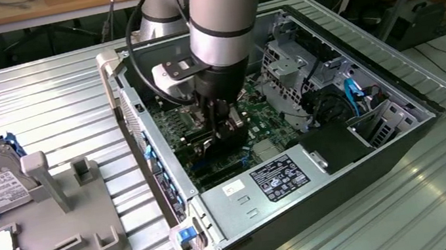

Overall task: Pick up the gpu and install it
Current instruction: 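Insert the gpu into the slot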

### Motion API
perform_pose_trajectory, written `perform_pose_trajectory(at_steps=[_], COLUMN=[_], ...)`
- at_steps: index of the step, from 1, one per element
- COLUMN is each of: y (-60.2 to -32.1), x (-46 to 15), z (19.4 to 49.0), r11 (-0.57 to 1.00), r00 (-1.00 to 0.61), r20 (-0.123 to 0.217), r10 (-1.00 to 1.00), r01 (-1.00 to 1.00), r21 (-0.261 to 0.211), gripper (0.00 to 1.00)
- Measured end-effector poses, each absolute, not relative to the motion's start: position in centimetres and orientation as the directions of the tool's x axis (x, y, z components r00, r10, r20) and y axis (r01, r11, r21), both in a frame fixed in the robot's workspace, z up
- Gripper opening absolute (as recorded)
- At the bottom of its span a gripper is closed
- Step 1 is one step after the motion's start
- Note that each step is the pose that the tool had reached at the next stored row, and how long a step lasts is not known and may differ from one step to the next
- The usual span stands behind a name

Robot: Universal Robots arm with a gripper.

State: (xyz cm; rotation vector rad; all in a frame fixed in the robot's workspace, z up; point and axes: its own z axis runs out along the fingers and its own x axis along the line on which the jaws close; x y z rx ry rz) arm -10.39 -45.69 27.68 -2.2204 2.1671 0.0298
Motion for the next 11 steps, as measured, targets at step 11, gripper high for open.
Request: perform_pose_trajectory(at_steps=[11], y=[-45.69], x=[-10.39], z=[28.2], r11=[-0.024], r00=[0.025], r20=[-0.041], r10=[-0.999], r01=[-1.0], r21=[-0.016], gripper=[0.14])
